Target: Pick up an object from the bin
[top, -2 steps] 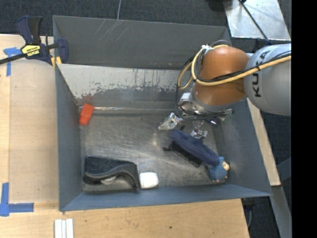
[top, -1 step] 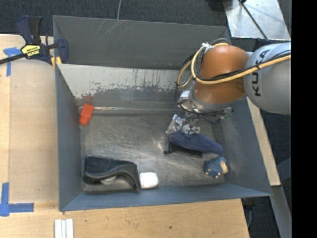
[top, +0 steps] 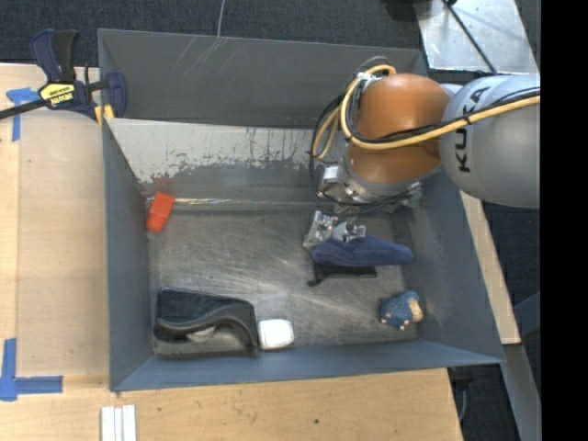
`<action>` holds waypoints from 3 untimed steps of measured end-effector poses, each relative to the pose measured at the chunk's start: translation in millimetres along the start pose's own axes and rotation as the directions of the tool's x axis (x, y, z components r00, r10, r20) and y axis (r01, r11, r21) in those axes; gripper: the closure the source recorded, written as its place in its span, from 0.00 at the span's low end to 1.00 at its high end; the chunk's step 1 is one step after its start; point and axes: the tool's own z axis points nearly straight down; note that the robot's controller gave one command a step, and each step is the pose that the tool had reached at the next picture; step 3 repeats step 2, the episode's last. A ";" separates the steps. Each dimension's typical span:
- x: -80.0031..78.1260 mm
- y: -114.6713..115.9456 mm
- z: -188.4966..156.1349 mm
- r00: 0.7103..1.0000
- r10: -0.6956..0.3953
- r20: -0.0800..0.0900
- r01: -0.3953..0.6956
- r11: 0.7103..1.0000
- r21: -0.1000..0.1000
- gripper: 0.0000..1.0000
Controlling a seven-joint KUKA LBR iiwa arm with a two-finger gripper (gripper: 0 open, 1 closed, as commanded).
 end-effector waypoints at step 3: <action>-27.2 19.4 -182.9 0.989 -0.150 0.011 0.150 0.989 0.008 1.00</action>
Offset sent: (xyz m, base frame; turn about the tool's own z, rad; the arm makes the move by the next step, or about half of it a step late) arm -0.0010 0.0437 0.0288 -0.1426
